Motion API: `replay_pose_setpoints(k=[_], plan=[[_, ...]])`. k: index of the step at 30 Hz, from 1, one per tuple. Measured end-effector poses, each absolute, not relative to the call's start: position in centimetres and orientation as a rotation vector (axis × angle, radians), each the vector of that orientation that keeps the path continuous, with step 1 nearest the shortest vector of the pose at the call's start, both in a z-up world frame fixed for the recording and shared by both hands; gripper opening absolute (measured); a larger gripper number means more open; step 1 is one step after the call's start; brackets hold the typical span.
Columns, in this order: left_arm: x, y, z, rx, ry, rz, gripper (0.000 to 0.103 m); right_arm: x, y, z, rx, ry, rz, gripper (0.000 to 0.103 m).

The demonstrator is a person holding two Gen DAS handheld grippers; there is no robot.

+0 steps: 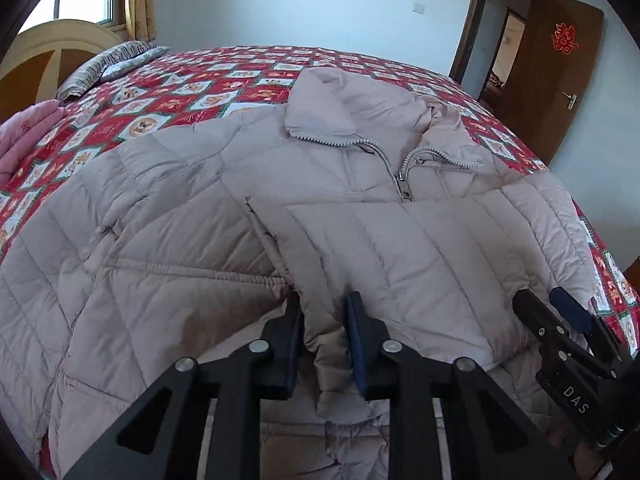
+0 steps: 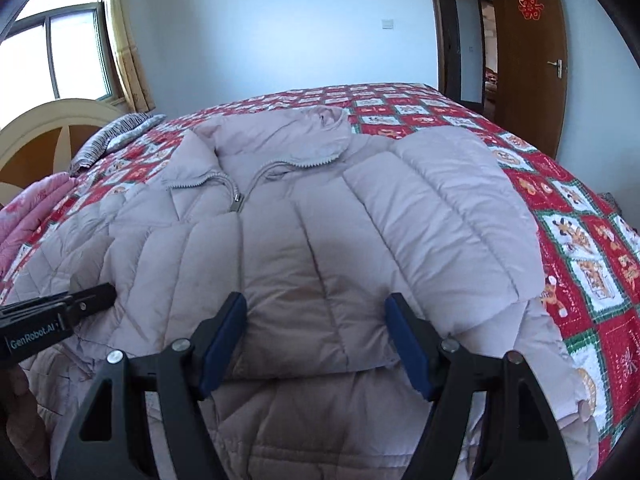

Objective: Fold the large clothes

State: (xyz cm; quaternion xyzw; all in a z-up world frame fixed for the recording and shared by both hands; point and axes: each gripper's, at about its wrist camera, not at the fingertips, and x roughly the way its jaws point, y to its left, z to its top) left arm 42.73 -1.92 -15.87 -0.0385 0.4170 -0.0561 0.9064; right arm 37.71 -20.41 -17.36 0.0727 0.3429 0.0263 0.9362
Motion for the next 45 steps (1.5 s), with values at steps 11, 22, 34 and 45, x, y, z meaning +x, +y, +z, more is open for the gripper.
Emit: replay_pose_setpoints(k=[11, 22, 34, 45], plan=[[39.7, 2.8, -11.0, 0.062, 0.688, -0.028, 0.006, 35.6, -21.1, -15.6, 0.197, 0.553, 0.022, 0.090], [40.3, 6.2, -15.3, 0.137, 0.721, 0.076, 0.006, 36.8, -19.4, -12.7, 0.057, 0.574, 0.017, 0.074], [41.7, 4.8, -18.6, 0.210, 0.770, 0.119, 0.024, 43.4, -20.0, -19.5, -0.004, 0.871, -0.008, 0.049], [42.4, 9.7, -19.2, -0.057, 0.830, 0.172, 0.093, 41.6, -19.7, -15.8, 0.090, 0.779, 0.027, 0.068]])
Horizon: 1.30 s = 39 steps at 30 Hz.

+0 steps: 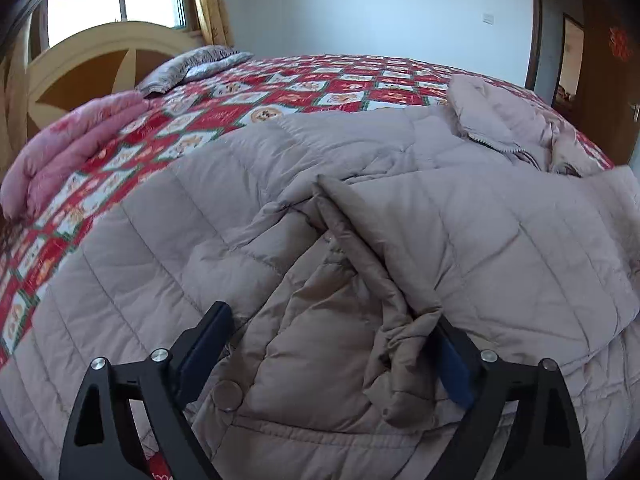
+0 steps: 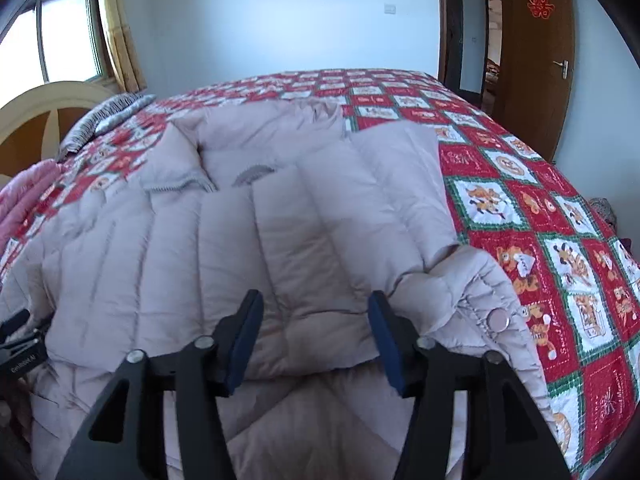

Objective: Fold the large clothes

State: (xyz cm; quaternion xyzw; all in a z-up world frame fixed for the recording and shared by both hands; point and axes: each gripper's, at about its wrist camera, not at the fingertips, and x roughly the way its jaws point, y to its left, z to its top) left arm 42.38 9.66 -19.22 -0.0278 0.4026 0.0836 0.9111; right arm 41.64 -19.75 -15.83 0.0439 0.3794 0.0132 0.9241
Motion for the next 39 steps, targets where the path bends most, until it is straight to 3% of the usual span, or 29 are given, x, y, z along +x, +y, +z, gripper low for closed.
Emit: replay_pose_setpoints(k=[6, 16, 21, 24, 32, 34, 36, 39], plan=[[42.5, 9.4, -19.4, -0.070, 0.835, 0.165, 0.095, 44.8, -19.3, -18.9, 0.050, 0.897, 0.005, 0.072], [42.5, 9.6, -19.4, -0.071, 0.834, 0.169, 0.097, 40.5, -15.2, -15.2, 0.006, 0.827, 0.120, 0.073], [42.3, 9.9, -19.3, -0.087, 0.827, 0.163, 0.098, 41.4, -12.0, -18.2, -0.088, 0.889, 0.185, 0.073], [42.2, 10.2, -19.2, -0.113, 0.826, 0.141, 0.099, 41.9, -13.7, -19.4, -0.006, 0.893, 0.196, 0.073], [40.3, 10.9, -18.3, -0.153, 0.774, 0.139, 0.099, 40.8, -14.3, -19.4, 0.005, 0.870, 0.182, 0.073], [40.2, 11.1, -18.3, -0.160, 0.771, 0.140, 0.099, 40.8, -15.0, -18.8, 0.034, 0.863, 0.207, 0.072], [40.3, 11.1, -18.3, -0.160, 0.776, 0.144, 0.099, 40.4, -16.8, -17.2, 0.102, 0.787, 0.216, 0.060], [40.4, 10.6, -18.3, -0.132, 0.771, 0.153, 0.099, 40.8, -18.9, -15.0, 0.094, 0.704, 0.098, 0.062]])
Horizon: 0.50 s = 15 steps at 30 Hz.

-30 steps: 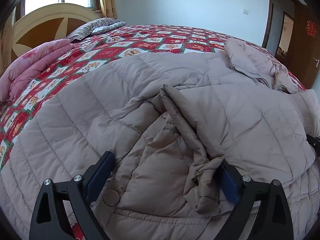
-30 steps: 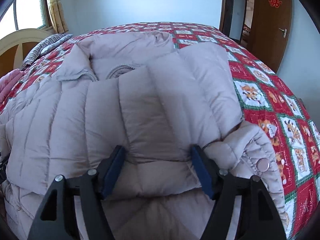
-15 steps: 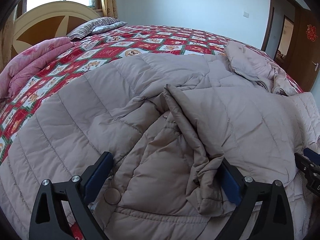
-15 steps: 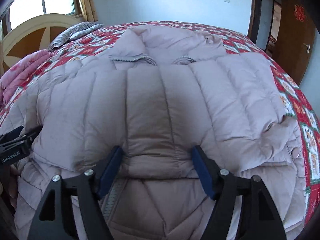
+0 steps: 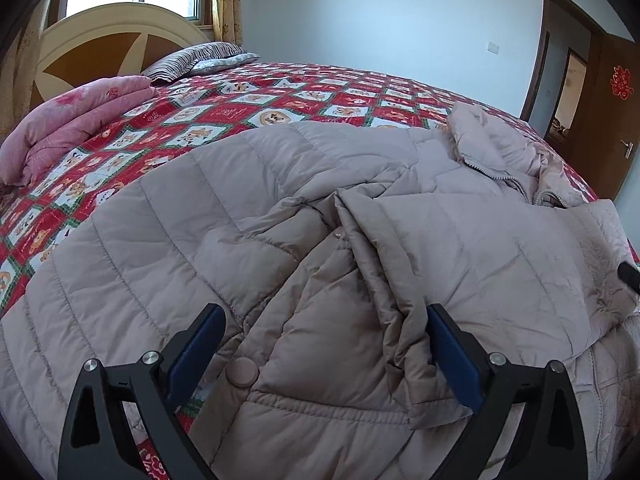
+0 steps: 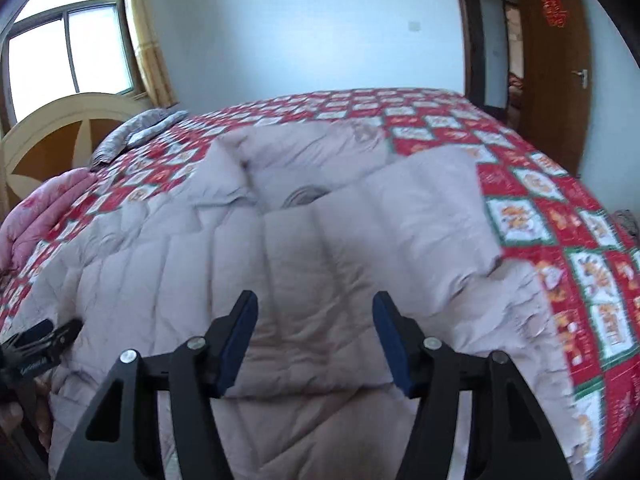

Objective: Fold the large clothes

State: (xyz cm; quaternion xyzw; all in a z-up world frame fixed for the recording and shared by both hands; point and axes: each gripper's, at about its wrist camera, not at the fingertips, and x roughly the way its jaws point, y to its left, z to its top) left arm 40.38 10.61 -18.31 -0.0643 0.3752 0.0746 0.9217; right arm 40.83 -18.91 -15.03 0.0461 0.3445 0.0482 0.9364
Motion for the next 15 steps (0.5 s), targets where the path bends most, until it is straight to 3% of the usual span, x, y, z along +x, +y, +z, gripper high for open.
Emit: replay_pose_setpoints(k=[4, 9, 11, 15], plan=[[40.5, 10.0, -18.3, -0.092, 0.771, 0.168, 0.099, 44.7, -21.4, -16.9, -0.029, 0.784, -0.100, 0.062], [40.6, 10.6, -17.8, -0.137, 0.749, 0.128, 0.100, 45.5, -28.3, -19.3, 0.227, 0.829, -0.147, 0.050], [41.0, 10.6, -18.0, -0.143, 0.759, 0.134, 0.100, 45.2, -29.5, -19.7, 0.288, 0.820, -0.139, 0.049], [42.2, 9.2, -18.8, -0.070, 0.814, 0.139, 0.100, 46.3, -27.2, -19.7, 0.123, 0.862, -0.186, 0.054]])
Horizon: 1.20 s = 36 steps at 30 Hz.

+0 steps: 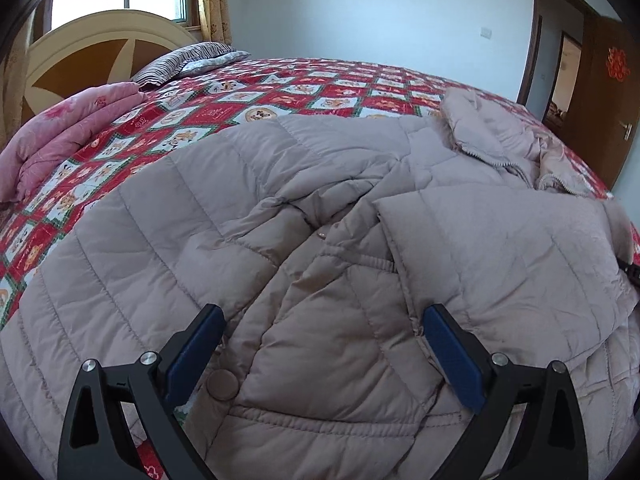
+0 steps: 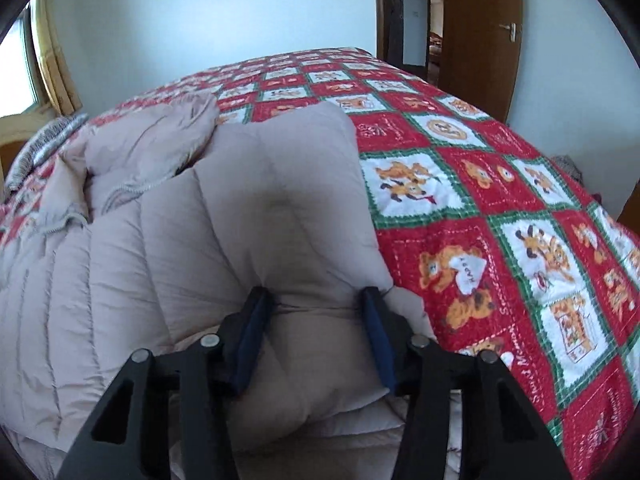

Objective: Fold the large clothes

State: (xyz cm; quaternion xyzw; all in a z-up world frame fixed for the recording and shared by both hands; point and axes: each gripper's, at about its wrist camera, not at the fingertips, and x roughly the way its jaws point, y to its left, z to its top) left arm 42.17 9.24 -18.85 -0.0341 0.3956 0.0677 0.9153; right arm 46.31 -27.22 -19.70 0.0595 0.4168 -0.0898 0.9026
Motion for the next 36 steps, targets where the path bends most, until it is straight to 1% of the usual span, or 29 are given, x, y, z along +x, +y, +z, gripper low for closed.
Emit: replay_pose_setpoints(k=[5, 7, 8, 9, 10, 15, 19, 22, 26, 29, 34, 35, 36], plan=[[41.6, 9.6, -18.4, -0.042, 0.838, 0.154, 0.100, 45.3, -27.1, -18.4, 0.073, 0.877, -0.186, 0.055], [40.6, 10.6, -17.6, -0.047, 0.834, 0.185, 0.100, 43.5, -26.7, -16.8, 0.079, 0.835, -0.184, 0.065], [39.9, 11.2, -17.0, -0.056, 0.816, 0.189, 0.100, 42.5, -26.2, -16.0, 0.087, 0.814, -0.165, 0.079], [39.2, 11.9, -16.4, -0.059, 0.800, 0.196, 0.100, 41.4, -25.5, -15.2, 0.094, 0.794, -0.131, 0.089], [38.4, 12.7, -15.7, -0.050, 0.782, 0.211, 0.100, 40.7, -24.6, -14.7, 0.086, 0.784, -0.094, 0.092], [35.7, 17.3, -14.0, 0.034, 0.734, 0.341, 0.100, 39.1, -18.9, -14.1, 0.022, 0.768, 0.067, 0.092], [33.3, 22.4, -14.8, 0.084, 0.761, 0.461, 0.100, 39.6, -15.8, -16.5, -0.046, 0.786, 0.107, 0.092], [31.1, 27.1, -16.1, 0.052, 0.803, 0.565, 0.100, 40.6, -15.3, -19.4, -0.069, 0.872, 0.104, 0.092], [28.1, 31.9, -17.6, -0.070, 0.828, 0.635, 0.100, 40.6, -15.3, -19.5, -0.074, 0.866, 0.096, 0.094], [26.4, 33.0, -18.4, -0.196, 0.814, 0.598, 0.100, 40.4, -15.2, -19.5, -0.079, 0.854, 0.086, 0.094], [27.0, 31.7, -19.2, -0.252, 0.810, 0.517, 0.100, 39.8, -14.5, -19.3, -0.117, 0.829, 0.055, 0.094], [27.2, 31.2, -19.2, -0.250, 0.799, 0.497, 0.094, 39.8, -14.5, -19.2, -0.120, 0.826, 0.052, 0.094], [27.3, 30.7, -19.3, -0.240, 0.791, 0.478, 0.074, 39.8, -14.5, -19.2, -0.122, 0.824, 0.049, 0.095]])
